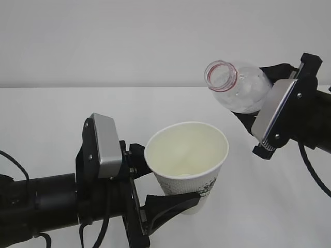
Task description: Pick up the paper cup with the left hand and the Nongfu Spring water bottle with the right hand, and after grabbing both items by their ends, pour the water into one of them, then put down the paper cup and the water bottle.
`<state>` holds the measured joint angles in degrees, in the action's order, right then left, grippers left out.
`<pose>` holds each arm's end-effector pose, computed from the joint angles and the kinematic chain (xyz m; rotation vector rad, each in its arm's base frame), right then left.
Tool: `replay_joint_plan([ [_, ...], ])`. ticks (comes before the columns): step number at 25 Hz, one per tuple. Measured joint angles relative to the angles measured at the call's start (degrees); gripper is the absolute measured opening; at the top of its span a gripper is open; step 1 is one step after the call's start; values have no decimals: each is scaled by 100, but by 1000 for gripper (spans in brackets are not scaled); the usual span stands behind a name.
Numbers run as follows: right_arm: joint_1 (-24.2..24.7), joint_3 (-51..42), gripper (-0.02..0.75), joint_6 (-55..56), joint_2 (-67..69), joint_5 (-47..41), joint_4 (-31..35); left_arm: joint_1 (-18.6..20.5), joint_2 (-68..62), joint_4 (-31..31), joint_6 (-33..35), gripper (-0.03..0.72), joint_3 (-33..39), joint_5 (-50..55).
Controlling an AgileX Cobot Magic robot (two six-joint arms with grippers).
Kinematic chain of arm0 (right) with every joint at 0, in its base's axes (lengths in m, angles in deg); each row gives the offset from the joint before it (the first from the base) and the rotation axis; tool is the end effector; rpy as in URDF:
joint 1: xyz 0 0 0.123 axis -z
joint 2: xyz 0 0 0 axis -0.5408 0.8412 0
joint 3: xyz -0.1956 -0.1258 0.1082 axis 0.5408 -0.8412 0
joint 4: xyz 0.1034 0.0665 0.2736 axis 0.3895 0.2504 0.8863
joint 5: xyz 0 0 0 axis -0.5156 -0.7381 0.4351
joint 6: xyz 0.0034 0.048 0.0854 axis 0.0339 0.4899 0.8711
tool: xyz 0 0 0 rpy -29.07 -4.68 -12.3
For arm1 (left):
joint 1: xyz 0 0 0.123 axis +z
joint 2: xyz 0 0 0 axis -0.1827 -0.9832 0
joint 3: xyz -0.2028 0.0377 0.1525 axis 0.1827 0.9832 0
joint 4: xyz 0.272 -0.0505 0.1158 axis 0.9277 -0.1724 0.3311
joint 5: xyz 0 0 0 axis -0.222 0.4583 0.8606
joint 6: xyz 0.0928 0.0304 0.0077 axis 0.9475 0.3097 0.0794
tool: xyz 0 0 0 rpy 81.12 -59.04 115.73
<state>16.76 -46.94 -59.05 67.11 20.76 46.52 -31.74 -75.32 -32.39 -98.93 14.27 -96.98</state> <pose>0.2826 0.1099 0.1415 -1.1985 1.2380 -0.2948 0.1867 -0.2358 0.0720 1.0821 1.4319 -0.9104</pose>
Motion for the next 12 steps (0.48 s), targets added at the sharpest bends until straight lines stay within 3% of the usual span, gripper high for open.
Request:
replay_joint_plan([
  [12, 0, 50, 503, -518, 0, 0, -11, 0, 0, -13, 10, 507, 0, 0],
])
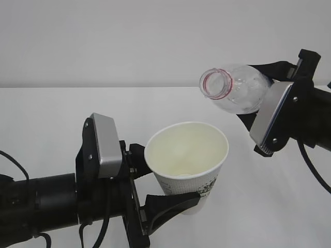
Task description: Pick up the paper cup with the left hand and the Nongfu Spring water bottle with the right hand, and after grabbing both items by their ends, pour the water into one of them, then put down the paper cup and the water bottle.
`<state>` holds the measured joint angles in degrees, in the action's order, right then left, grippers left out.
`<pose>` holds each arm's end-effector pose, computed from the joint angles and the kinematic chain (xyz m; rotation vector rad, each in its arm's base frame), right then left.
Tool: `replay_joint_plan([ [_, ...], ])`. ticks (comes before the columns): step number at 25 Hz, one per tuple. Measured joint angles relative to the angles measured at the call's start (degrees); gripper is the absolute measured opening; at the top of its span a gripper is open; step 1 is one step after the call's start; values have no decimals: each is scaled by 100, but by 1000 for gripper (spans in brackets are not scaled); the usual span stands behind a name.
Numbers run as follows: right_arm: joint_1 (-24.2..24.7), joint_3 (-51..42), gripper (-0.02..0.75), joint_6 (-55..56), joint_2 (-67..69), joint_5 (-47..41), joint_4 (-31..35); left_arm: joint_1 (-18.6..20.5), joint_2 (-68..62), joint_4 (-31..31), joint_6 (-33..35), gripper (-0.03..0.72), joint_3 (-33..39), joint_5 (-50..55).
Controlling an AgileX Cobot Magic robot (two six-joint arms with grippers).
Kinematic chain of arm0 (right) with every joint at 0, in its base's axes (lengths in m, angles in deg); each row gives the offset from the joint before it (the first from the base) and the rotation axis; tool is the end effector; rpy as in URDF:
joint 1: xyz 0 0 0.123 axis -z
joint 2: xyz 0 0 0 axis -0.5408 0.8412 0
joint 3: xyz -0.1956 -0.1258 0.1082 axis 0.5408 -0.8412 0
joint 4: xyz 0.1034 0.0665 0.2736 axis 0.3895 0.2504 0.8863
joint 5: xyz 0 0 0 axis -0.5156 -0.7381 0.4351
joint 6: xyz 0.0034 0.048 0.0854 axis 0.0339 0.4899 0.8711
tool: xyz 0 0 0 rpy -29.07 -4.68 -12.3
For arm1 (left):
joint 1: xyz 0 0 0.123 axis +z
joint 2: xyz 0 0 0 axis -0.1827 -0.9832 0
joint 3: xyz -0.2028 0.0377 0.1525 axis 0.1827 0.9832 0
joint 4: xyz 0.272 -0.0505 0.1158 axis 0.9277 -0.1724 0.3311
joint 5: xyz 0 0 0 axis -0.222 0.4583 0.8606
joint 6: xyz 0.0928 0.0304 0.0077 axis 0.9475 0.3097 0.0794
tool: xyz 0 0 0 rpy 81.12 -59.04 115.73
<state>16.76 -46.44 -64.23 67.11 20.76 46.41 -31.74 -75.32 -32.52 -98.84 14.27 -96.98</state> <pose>0.2845 0.1105 0.1440 -1.2535 1.1773 -0.3648 0.1868 -0.2358 0.0721 1.0807 1.4319 -0.9084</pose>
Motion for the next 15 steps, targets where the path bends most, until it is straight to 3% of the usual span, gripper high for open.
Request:
replay_joint_plan([
  [15, 0, 0, 502, -845, 0, 0, 0, 0, 0, 246, 0, 501, 0, 0],
])
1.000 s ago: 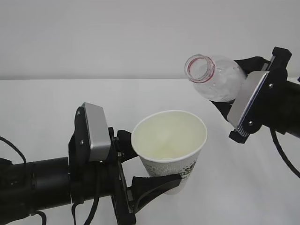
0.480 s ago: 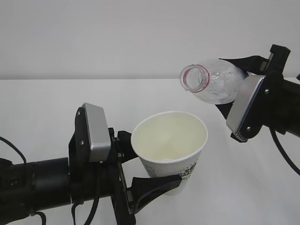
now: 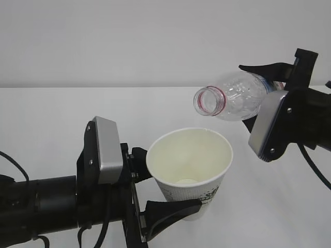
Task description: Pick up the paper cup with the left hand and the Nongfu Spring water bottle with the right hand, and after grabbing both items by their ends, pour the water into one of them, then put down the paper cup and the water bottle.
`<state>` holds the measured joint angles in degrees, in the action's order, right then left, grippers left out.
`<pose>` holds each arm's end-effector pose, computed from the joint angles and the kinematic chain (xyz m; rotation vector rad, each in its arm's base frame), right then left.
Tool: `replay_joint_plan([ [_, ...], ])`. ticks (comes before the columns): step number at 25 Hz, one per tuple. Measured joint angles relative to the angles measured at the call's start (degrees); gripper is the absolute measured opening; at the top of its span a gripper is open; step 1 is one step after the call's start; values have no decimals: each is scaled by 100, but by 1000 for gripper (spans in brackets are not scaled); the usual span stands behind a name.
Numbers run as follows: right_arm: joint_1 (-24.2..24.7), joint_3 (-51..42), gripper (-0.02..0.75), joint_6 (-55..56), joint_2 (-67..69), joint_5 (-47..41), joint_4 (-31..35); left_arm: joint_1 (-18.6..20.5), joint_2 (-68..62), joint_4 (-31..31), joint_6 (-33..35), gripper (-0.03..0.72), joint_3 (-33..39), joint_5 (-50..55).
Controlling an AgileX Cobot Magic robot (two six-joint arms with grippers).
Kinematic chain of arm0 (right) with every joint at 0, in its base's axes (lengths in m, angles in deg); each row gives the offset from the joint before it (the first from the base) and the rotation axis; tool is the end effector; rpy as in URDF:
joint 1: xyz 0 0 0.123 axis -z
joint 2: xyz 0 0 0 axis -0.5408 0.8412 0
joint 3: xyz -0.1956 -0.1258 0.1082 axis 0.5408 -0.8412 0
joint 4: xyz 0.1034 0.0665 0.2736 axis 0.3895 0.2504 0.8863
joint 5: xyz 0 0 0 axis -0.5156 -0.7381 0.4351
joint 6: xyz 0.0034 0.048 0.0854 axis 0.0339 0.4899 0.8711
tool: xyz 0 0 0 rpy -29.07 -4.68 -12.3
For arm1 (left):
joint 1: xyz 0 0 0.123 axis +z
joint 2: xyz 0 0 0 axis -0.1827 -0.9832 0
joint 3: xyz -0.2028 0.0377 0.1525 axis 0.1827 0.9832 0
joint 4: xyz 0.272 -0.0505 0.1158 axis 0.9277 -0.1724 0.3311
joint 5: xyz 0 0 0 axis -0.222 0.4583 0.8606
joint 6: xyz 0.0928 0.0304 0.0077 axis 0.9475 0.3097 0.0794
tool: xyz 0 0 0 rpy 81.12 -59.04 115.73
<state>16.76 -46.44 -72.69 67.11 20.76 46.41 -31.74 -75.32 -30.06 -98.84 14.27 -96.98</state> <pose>0.2845 0.1105 0.1440 -1.3443 1.0876 -0.4738 0.1832 -0.2368 0.0713 1.1242 1.4128 -0.9239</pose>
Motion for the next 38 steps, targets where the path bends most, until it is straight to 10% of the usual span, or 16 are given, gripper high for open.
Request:
replay_joint_plan([
  [38, 0, 0, 501, -1504, 0, 469, 470, 0, 0, 254, -32, 501, 0, 45],
])
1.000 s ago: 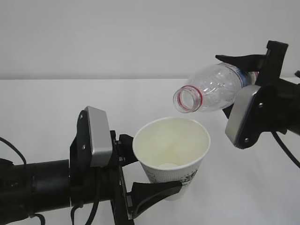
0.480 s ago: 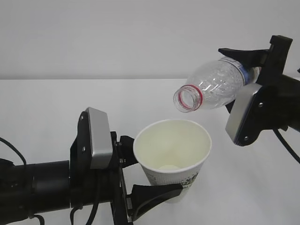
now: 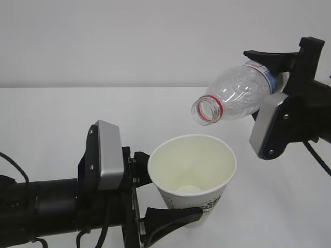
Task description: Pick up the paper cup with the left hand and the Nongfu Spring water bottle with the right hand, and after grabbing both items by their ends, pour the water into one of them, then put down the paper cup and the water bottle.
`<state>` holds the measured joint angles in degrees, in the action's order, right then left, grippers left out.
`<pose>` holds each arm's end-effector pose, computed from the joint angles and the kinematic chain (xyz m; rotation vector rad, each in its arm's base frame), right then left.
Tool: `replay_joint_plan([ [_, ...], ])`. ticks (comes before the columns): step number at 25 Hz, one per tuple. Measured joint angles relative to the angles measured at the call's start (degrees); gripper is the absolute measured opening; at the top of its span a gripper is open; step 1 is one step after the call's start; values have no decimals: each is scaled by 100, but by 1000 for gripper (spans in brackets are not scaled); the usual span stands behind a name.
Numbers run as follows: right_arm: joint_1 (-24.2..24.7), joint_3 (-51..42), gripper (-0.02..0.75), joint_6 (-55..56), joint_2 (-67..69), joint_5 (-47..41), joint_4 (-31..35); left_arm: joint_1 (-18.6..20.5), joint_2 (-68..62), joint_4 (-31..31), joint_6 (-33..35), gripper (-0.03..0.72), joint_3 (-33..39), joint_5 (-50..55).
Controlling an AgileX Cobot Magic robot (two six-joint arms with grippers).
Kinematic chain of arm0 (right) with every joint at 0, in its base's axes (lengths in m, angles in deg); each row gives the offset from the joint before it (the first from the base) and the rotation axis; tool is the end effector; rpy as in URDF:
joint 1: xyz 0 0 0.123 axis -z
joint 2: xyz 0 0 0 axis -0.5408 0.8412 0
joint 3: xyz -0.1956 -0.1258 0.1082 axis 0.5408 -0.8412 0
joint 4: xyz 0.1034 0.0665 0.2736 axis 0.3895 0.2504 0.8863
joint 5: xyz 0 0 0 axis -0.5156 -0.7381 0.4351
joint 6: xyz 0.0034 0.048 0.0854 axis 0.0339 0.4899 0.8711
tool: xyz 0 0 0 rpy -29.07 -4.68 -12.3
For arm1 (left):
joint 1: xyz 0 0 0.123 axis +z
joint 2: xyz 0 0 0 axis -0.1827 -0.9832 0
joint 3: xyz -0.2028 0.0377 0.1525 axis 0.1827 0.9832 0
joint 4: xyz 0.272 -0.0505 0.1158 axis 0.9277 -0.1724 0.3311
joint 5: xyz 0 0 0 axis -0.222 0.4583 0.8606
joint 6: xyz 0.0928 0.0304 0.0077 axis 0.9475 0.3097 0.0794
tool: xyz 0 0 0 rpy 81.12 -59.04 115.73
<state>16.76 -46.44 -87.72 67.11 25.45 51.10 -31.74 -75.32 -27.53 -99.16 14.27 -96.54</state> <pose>0.2872 0.1076 0.1531 -1.3718 0.9285 -0.6838 0.1796 -0.2374 0.0698 1.1692 1.4029 -0.9390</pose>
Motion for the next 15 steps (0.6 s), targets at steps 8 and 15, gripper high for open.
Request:
replay_joint_plan([
  [8, 0, 0, 500, -15, 0, 2, 0, 0, 0, -55, 0, 501, 0, 0],
  [15, 0, 0, 500, -65, 0, 21, 0, 0, 0, -91, 0, 501, 0, 0],
])
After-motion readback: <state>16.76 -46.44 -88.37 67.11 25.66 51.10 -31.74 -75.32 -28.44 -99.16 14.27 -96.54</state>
